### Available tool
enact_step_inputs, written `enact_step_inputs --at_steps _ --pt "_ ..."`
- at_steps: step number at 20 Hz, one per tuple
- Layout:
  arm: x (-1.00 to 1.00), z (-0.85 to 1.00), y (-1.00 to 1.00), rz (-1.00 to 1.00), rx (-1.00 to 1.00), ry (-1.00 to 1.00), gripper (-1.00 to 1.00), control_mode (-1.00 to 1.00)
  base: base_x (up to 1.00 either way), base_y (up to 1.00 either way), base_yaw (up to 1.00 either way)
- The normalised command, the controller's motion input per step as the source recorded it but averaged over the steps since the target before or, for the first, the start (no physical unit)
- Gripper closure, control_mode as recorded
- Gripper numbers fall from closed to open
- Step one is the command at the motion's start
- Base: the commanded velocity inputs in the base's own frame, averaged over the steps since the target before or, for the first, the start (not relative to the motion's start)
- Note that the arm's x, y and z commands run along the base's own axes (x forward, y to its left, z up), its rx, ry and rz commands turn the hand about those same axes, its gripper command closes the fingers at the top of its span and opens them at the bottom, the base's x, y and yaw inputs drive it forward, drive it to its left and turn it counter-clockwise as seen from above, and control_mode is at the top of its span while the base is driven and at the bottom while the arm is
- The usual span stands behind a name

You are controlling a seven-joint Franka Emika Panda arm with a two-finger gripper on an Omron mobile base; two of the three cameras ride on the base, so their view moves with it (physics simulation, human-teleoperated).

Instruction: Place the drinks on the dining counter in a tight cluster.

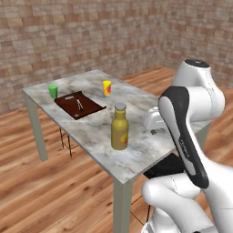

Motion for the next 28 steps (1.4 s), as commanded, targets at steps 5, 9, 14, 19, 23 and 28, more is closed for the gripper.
enact_step_inputs --at_steps 5,9,14,19,23,28 --pt "-0.31 0.03 -0.01 0.0 0.0 -0.02 -1.0 -1.0 0.0 0.0 0.0" --pt "0.0 0.0 0.0 0.0 0.0 0.0 -1.0 -1.0 0.0 0.0 0.0" --pt "0.0 0.0 0.0 0.0 0.0 0.0 -1.0 -1.0 0.0 0.0 0.0" --pt "-0.01 0.0 0.0 0.0 0.0 0.0 -1.0 1.0 -0.52 -0.26 -0.15" --pt "0.0 0.0 0.0 0.0 0.0 0.0 -1.0 1.0 -1.0 -0.46 -0.45" --pt "0.0 0.0 0.0 0.0 0.0 0.0 -1.0 1.0 -1.0 -0.1 -0.61"
